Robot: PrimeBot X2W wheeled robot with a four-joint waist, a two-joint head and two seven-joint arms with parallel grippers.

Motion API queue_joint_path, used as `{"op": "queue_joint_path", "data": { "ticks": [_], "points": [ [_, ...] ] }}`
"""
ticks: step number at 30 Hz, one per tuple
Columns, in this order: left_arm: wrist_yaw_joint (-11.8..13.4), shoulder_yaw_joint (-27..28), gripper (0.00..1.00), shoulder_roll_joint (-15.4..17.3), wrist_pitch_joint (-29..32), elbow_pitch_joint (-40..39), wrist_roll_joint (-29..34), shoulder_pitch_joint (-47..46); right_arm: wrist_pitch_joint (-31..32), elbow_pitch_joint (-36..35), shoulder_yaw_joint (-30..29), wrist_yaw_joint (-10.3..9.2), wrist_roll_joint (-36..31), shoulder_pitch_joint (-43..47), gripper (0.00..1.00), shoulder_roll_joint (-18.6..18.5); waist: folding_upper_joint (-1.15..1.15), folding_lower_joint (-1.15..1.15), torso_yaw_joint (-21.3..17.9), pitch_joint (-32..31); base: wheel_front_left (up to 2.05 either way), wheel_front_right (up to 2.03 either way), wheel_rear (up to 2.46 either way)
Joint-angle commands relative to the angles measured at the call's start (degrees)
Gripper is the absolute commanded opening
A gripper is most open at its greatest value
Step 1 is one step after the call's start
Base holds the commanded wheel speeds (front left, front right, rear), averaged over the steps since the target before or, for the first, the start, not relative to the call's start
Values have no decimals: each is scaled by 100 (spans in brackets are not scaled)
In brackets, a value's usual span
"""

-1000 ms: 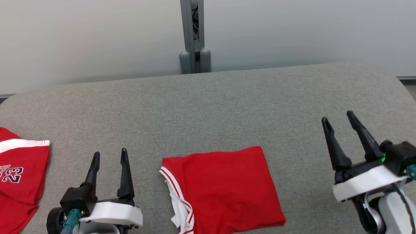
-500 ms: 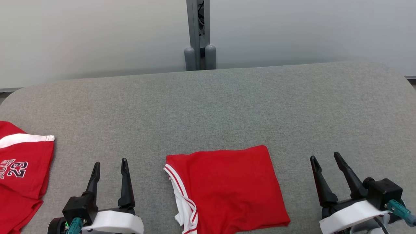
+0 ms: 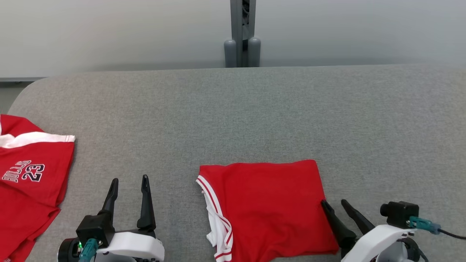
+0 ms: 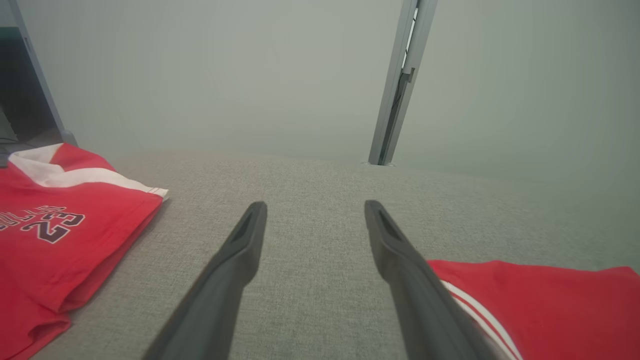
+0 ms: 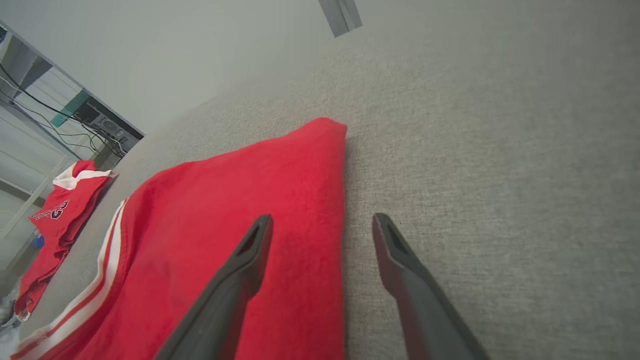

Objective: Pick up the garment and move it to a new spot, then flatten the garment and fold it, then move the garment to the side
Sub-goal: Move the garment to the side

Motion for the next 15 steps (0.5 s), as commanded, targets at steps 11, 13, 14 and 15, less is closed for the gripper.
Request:
{"op": "queue_joint_path", "data": {
  "ticks": [11,13,14,15],
  "points": [
    [12,-153,100,21,-13,-40,44,-259,543,730,463,2,898,-709,100,12,0,0,288,319,0,0,0],
    [17,-169,100,19,-13,-50,50,-277,554,860,565,2,936,-815,100,39,0,0,318,360,0,0,0],
    [17,-169,100,19,-13,-50,50,-277,554,860,565,2,936,-815,100,39,0,0,318,360,0,0,0],
    [21,-177,100,20,-13,-56,62,-305,561,912,625,2,952,-862,100,43,0,0,330,381,0,0,0]
  ]
}}
